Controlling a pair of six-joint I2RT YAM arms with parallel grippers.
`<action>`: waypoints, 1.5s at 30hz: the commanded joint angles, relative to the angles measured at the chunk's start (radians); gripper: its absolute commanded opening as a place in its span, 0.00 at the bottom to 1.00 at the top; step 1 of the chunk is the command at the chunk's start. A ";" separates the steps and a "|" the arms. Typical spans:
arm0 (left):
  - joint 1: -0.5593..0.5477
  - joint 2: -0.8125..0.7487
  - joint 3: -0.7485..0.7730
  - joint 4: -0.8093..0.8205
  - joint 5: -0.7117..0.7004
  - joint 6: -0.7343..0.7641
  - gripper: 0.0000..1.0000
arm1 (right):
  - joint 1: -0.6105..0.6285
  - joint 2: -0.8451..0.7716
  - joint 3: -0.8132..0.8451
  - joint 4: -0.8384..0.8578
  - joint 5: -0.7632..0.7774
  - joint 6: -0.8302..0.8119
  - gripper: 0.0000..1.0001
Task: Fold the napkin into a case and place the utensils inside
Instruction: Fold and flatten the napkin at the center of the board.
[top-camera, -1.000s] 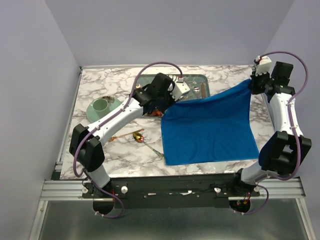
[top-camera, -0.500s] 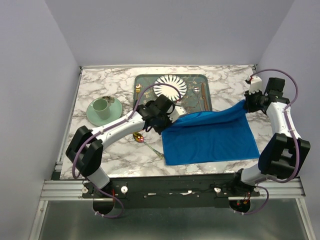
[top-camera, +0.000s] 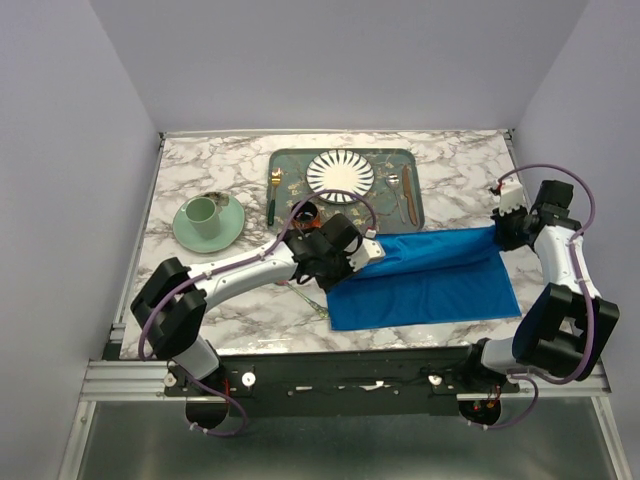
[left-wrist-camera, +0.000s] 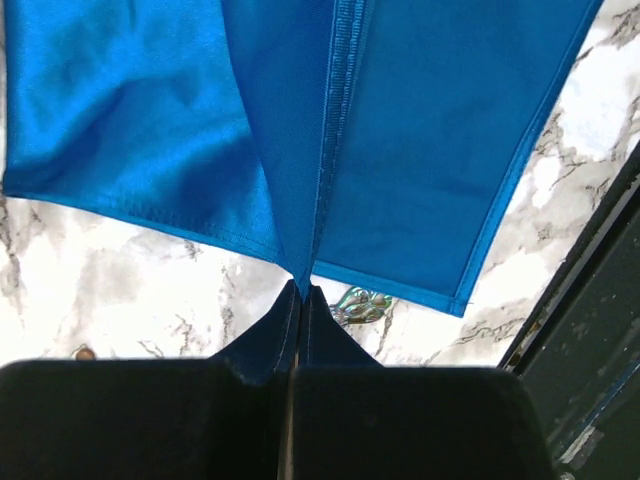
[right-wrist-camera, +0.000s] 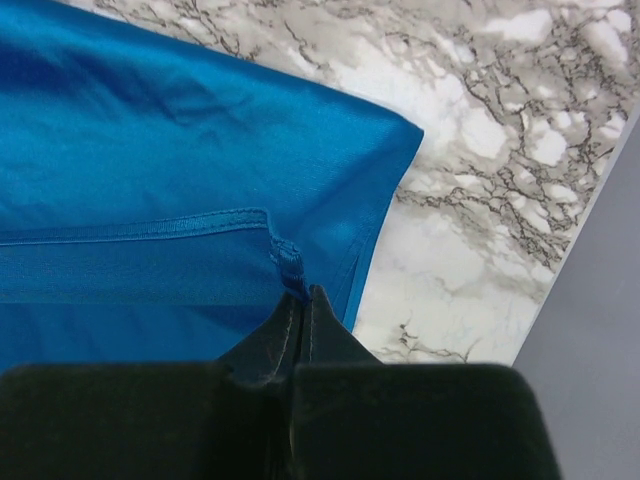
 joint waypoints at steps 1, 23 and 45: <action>-0.028 0.023 -0.017 -0.021 0.018 -0.014 0.00 | -0.015 -0.025 -0.035 -0.006 0.044 -0.059 0.04; -0.022 0.060 -0.046 -0.010 0.027 0.021 0.00 | -0.024 0.021 -0.040 -0.353 -0.023 -0.444 0.39; 0.002 0.059 -0.072 -0.041 0.113 0.031 0.25 | -0.024 0.024 -0.012 -0.387 0.047 -0.521 0.15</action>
